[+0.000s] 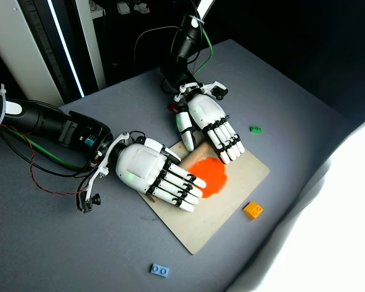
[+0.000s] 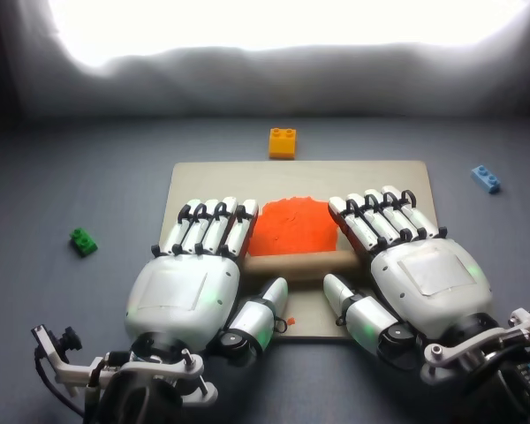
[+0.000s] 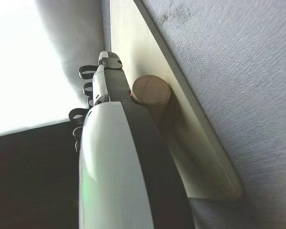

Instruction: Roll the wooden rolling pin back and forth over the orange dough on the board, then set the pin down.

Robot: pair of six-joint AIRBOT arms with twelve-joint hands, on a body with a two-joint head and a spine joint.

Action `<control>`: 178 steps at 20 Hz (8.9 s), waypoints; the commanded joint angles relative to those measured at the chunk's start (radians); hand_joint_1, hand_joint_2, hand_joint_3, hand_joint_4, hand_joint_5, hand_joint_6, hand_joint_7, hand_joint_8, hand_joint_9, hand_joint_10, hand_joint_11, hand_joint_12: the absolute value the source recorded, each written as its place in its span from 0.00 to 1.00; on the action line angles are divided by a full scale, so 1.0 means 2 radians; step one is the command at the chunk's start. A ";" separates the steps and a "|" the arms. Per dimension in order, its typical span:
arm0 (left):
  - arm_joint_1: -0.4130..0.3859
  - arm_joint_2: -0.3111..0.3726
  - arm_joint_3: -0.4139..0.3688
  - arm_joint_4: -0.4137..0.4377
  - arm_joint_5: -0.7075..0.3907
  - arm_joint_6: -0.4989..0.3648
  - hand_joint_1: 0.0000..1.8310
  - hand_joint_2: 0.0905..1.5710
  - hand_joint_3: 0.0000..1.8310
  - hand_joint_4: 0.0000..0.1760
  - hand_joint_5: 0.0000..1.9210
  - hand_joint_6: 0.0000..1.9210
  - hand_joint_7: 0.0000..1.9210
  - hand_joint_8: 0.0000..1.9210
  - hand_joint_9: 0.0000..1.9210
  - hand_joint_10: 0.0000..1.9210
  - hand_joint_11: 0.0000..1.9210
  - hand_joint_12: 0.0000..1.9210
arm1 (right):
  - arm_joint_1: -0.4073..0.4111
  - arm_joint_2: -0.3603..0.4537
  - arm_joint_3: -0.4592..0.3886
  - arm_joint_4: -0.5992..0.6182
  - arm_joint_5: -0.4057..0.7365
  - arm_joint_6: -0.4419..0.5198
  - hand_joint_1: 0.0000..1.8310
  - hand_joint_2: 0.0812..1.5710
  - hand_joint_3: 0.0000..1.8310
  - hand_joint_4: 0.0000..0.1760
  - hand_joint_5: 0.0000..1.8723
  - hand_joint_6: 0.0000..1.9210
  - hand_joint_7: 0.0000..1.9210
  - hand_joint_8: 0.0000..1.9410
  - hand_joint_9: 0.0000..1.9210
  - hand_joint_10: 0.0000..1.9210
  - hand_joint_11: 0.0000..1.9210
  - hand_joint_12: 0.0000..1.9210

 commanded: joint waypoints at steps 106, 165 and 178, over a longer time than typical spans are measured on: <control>-0.076 -0.065 0.185 0.029 0.087 -0.053 0.00 0.97 0.00 0.00 0.00 0.00 0.00 0.00 0.00 0.00 0.00 0.00 | 0.066 -0.038 0.142 0.046 -0.052 0.061 0.00 1.00 0.03 0.00 0.02 0.01 0.02 0.01 0.00 0.00 0.00 0.00; -0.062 -0.034 0.141 0.037 0.119 -0.058 0.00 0.97 0.00 0.00 0.08 0.00 0.09 0.00 0.04 0.00 0.00 0.00 | 0.066 -0.041 0.136 0.034 -0.015 0.072 0.00 1.00 0.03 0.00 0.16 0.01 0.16 0.00 0.13 0.00 0.00 0.23; -0.043 -0.015 0.109 0.037 0.110 -0.049 0.00 0.96 0.00 0.00 0.09 0.01 0.10 0.00 0.06 0.01 0.01 0.01 | 0.055 -0.034 0.112 0.034 -0.012 0.065 0.00 1.00 0.02 0.00 0.14 0.01 0.15 0.00 0.12 0.00 0.00 0.21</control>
